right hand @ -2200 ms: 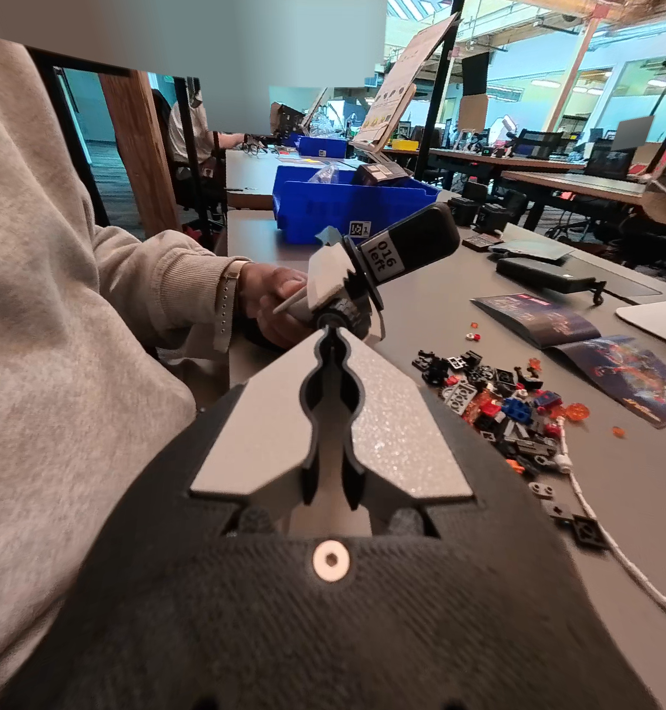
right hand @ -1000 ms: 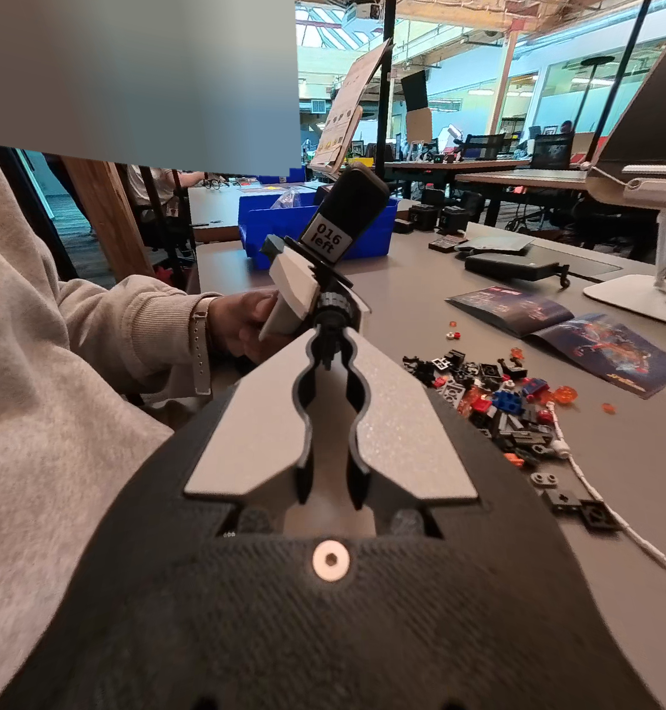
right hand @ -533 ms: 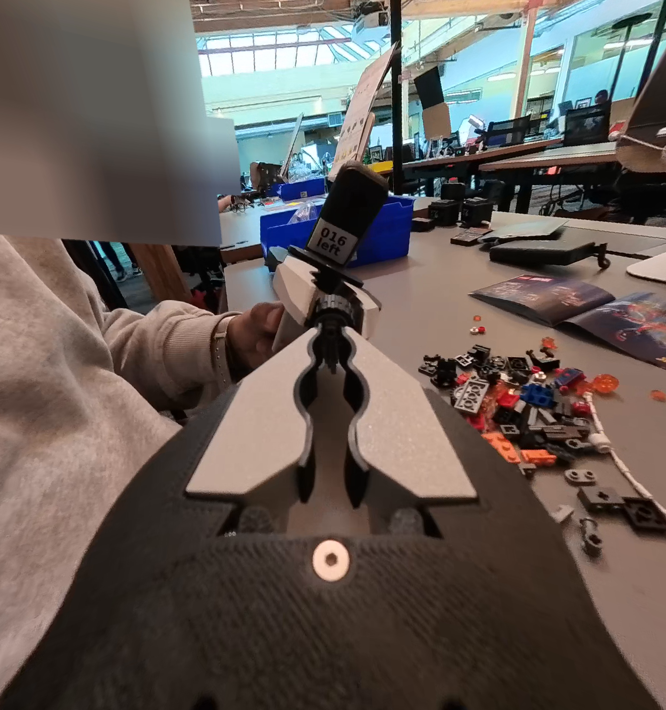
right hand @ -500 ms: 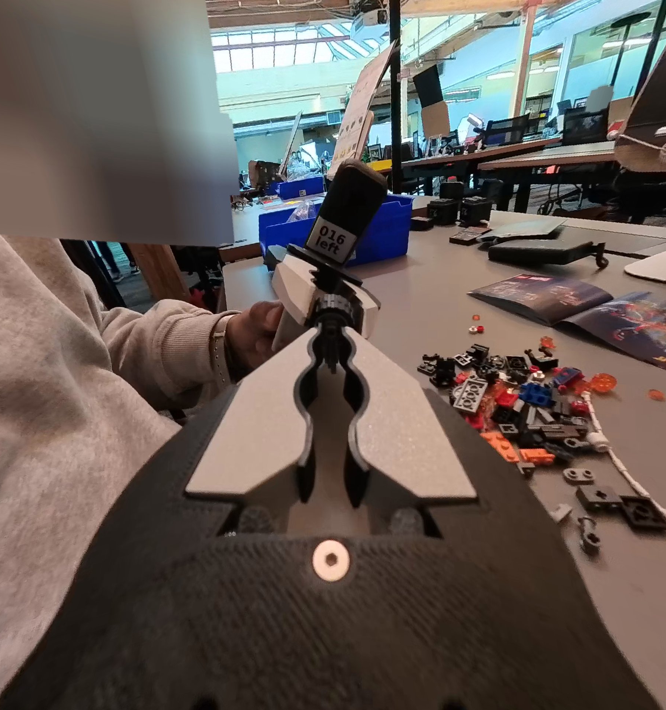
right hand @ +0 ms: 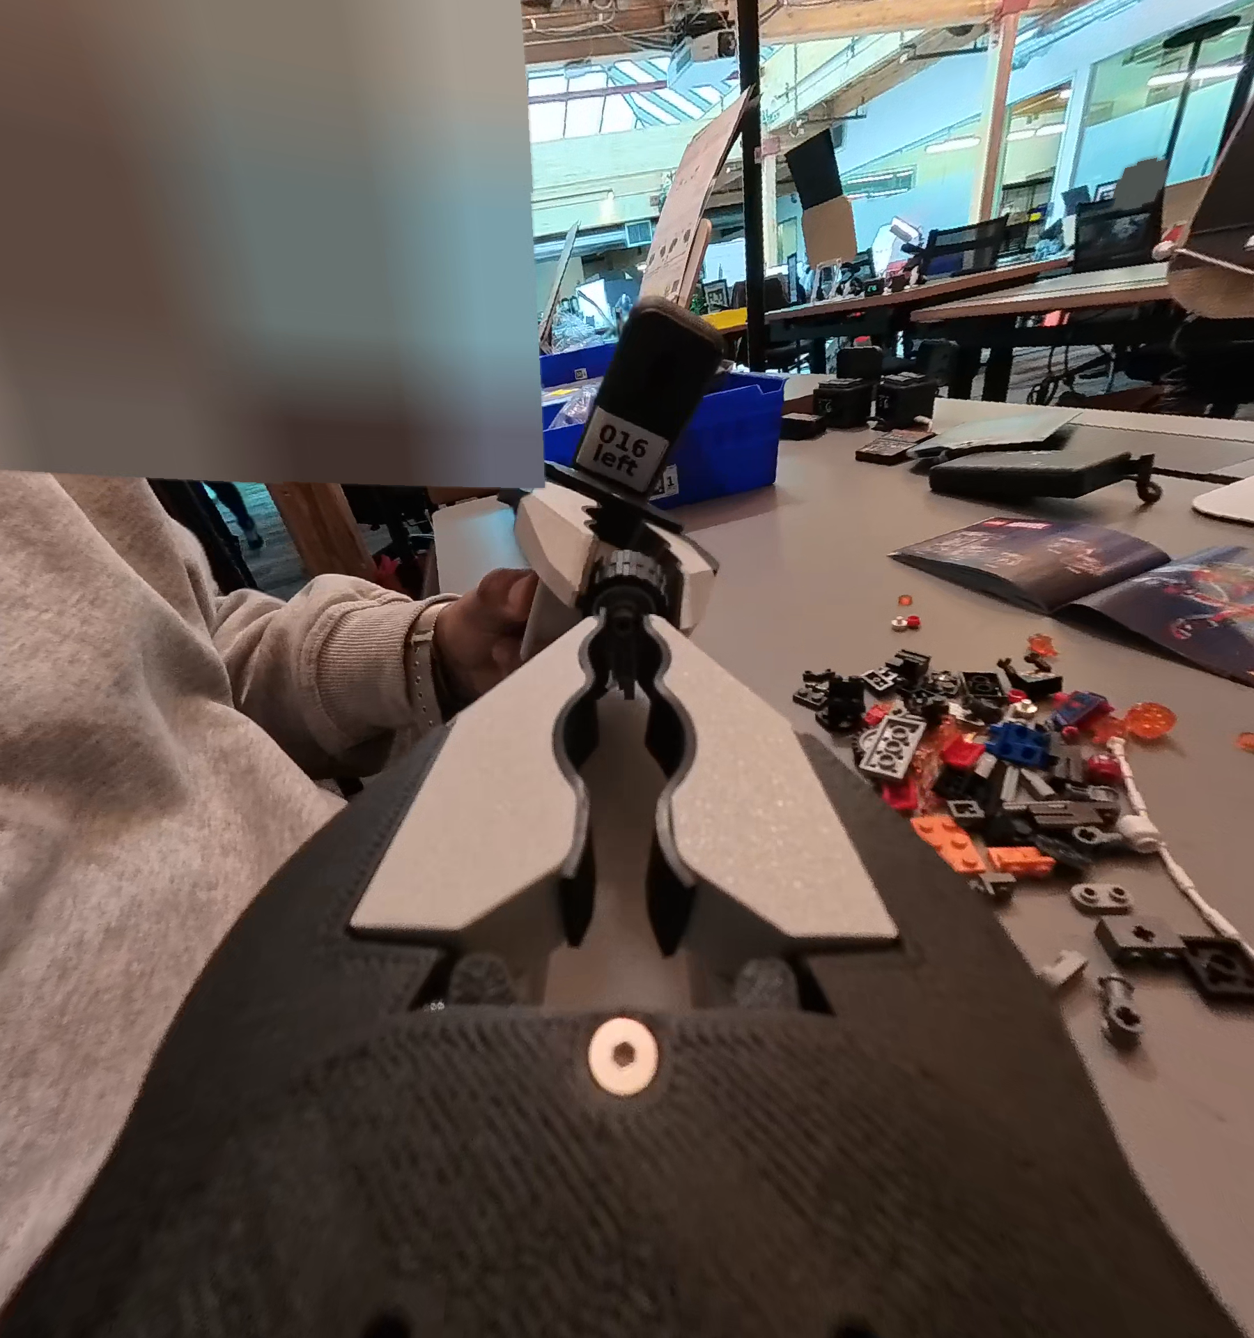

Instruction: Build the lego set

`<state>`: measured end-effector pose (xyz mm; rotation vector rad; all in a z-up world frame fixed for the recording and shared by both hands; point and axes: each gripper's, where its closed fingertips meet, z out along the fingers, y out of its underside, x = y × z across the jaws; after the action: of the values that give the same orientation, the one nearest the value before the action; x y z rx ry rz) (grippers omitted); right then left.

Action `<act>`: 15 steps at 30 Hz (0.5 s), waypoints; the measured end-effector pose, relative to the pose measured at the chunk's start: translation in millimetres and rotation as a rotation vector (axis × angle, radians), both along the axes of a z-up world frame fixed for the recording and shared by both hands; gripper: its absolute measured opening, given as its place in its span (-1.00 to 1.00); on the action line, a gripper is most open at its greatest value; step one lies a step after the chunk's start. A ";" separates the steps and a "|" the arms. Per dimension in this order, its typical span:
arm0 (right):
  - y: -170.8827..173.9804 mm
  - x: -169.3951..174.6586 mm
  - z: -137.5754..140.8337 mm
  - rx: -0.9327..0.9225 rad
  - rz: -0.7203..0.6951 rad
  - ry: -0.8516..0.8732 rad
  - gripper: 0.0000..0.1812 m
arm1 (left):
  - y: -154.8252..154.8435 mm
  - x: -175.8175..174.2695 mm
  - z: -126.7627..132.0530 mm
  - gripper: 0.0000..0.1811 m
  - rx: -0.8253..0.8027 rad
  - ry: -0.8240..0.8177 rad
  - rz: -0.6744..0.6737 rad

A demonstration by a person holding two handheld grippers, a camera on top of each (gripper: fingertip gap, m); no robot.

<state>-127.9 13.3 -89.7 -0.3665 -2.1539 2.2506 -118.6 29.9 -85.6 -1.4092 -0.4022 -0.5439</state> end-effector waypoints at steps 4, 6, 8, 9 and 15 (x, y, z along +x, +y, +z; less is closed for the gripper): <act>-0.1 1.2 0.6 -0.004 0.009 -0.008 -0.94 | 0.0 0.8 0.5 -0.74 -0.009 0.030 0.018; -0.4 1.3 0.2 -0.004 0.010 -0.011 -0.94 | -0.6 1.0 0.6 -0.74 -0.008 0.027 0.016; -1.2 0.8 0.5 -0.007 0.014 -0.020 -0.94 | -0.8 0.7 0.8 -0.74 -0.007 0.025 0.016; -1.0 0.8 0.8 -0.010 0.016 -0.024 -0.94 | -0.8 0.5 1.0 -0.74 -0.007 0.029 0.020; -0.2 1.2 2.7 -0.034 0.037 -0.054 -0.95 | -1.3 0.8 3.1 -0.74 0.010 0.015 0.014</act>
<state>-126.7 13.1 -87.0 -0.3954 -2.1674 2.3265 -117.8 28.6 -82.4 -1.3986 -0.3967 -0.5232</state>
